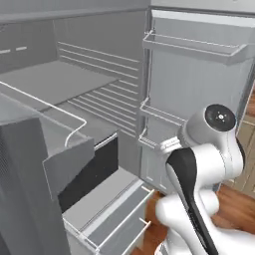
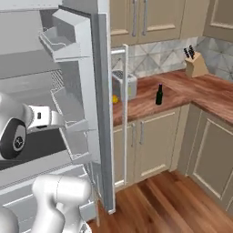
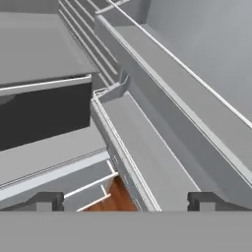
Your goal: Place the beer on the top shelf of the fridge to keep it out of children's reach, and place the eggplant and mango on lower shelves for easy access.
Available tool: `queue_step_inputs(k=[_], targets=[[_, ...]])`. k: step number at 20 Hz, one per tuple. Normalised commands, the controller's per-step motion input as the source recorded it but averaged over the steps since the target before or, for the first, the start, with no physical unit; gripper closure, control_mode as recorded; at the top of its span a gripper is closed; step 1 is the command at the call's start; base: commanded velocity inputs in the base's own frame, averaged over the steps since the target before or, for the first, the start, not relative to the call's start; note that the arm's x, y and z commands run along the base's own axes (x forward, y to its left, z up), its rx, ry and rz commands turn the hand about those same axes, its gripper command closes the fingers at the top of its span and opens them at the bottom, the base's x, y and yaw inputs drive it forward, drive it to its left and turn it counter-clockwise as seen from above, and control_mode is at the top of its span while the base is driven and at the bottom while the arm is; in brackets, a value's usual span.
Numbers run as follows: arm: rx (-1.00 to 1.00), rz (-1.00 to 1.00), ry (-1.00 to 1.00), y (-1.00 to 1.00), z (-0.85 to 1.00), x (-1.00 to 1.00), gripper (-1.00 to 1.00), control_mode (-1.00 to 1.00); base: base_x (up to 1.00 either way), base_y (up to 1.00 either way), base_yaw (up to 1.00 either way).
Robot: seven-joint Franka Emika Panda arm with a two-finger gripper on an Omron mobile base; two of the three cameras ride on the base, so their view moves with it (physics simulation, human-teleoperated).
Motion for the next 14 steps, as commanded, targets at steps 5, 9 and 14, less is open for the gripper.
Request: queue_step_inputs(k=[5, 9, 14], targets=[[0.00, 0.00, 0.00, 0.00, 0.00, 0.00, -1.00, 1.00, -0.17, 0.20, -0.97], [0.00, 0.00, 0.00, 0.00, 0.00, 0.00, -1.00, 1.00, -0.12, 0.13, -0.91], [0.00, 0.00, 0.00, 0.00, 0.00, 0.00, -1.00, 1.00, 0.00, -0.29, -0.72]])
